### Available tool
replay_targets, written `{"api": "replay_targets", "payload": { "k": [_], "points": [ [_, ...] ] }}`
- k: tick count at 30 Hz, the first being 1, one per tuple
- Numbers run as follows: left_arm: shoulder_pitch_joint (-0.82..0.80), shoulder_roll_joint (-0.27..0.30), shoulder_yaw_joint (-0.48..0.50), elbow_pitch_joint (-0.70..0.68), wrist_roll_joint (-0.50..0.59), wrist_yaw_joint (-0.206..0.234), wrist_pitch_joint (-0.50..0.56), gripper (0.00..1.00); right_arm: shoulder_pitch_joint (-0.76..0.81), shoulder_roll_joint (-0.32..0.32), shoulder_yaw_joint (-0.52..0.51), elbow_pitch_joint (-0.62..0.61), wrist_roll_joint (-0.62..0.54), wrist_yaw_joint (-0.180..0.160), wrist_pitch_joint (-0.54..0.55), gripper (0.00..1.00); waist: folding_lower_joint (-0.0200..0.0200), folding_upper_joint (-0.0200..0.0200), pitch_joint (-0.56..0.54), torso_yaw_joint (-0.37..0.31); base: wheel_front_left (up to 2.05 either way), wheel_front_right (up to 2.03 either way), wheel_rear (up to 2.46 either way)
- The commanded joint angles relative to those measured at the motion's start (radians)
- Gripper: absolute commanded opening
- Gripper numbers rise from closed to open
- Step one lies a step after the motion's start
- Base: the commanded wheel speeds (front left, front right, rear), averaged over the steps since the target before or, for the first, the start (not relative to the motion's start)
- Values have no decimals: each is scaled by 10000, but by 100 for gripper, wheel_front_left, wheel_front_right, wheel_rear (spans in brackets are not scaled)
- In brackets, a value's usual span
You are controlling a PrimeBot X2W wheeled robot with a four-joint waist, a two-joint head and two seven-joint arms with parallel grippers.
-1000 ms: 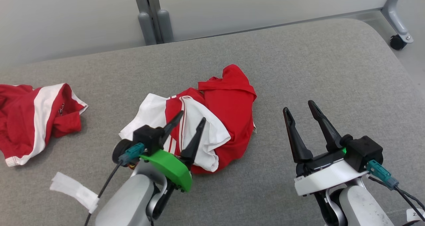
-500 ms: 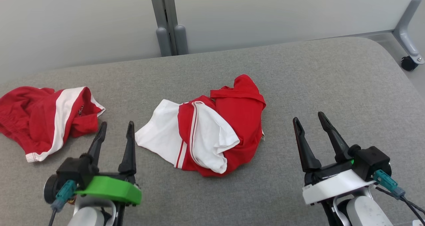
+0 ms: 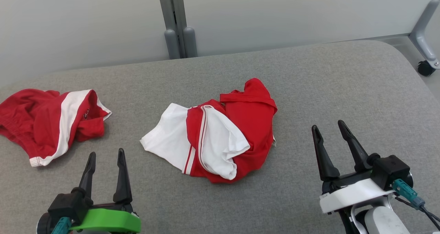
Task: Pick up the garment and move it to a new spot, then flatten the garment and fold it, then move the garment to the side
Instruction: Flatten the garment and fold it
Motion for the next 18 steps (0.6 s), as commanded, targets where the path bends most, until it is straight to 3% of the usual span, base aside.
{"api": "replay_targets", "payload": {
  "k": [1,18],
  "points": [
    [108,-93,93,19,112,-131,-31,100,27,-46,-18,25,-61,1,-30,100,0,0,-8,1,0,0,0],
    [112,-711,693,393,782,-816,-31,100,35,-47,-17,-60,-44,1,-30,100,0,0,-47,-5,0,0,0]
  ]
}}
